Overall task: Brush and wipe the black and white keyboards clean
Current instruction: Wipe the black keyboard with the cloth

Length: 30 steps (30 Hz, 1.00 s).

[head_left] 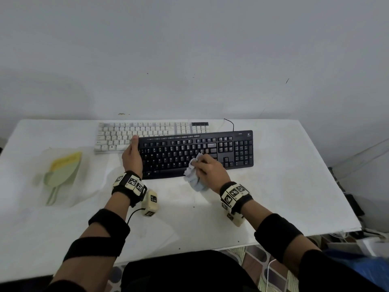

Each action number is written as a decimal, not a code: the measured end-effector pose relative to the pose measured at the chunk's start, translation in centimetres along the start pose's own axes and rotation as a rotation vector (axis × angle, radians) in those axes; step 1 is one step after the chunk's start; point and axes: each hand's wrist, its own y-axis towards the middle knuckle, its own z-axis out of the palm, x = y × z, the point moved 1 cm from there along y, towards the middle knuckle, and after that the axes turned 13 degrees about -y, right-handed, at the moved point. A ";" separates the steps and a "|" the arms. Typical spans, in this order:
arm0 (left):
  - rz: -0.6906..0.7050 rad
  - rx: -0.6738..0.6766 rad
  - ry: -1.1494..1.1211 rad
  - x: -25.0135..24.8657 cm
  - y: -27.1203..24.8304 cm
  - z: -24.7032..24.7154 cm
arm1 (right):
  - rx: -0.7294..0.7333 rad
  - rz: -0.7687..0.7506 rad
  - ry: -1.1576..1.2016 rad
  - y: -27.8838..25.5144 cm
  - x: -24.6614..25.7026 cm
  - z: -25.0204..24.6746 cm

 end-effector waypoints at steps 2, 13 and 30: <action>-0.004 -0.002 -0.012 0.3 0.3 -0.1 | -0.054 0.056 0.040 0.8 -0.2 -0.7; 0.010 0.008 0.016 0.4 0.4 0.0 | 0.022 0.246 0.228 0.4 1.6 -1.4; -0.010 -0.017 0.010 0.9 1.1 -0.3 | 0.056 0.116 0.054 0.6 0.5 -0.7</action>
